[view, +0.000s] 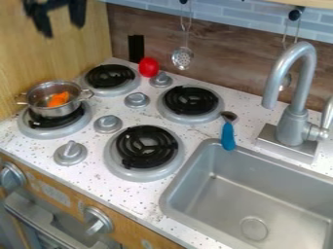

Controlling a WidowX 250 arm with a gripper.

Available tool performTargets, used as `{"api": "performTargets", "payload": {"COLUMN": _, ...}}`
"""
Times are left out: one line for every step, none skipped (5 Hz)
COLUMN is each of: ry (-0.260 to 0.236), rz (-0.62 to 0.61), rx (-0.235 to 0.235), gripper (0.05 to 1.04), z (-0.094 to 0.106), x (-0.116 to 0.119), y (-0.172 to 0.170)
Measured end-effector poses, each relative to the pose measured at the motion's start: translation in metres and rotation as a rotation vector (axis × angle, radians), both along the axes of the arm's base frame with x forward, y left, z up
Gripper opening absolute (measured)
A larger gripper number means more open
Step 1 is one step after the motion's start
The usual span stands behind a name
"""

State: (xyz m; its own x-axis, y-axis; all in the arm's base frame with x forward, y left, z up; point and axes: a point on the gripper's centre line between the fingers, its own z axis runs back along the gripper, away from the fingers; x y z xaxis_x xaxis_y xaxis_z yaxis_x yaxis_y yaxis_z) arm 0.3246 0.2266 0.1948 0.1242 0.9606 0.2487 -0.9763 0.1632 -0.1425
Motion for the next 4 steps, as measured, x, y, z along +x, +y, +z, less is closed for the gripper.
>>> {"api": "performTargets", "payload": {"ry": -0.006, "rz": 0.046, "rx": -0.043, "gripper": 1.001, "z": -0.026, "x": -0.001, "y": 0.036}}
{"api": "performTargets", "payload": {"ry": -0.009, "rz": 0.074, "rx": -0.082, "gripper": 1.001, "z": -0.054, "x": -0.01, "y": 0.062}}
{"api": "performTargets", "payload": {"ry": -0.025, "rz": 0.031, "rx": -0.097, "gripper": 1.001, "z": -0.069, "x": -0.015, "y": 0.068}}
{"api": "performTargets", "payload": {"ry": 0.008, "rz": 0.017, "rx": -0.122, "gripper": 1.001, "z": -0.091, "x": -0.015, "y": 0.071}}
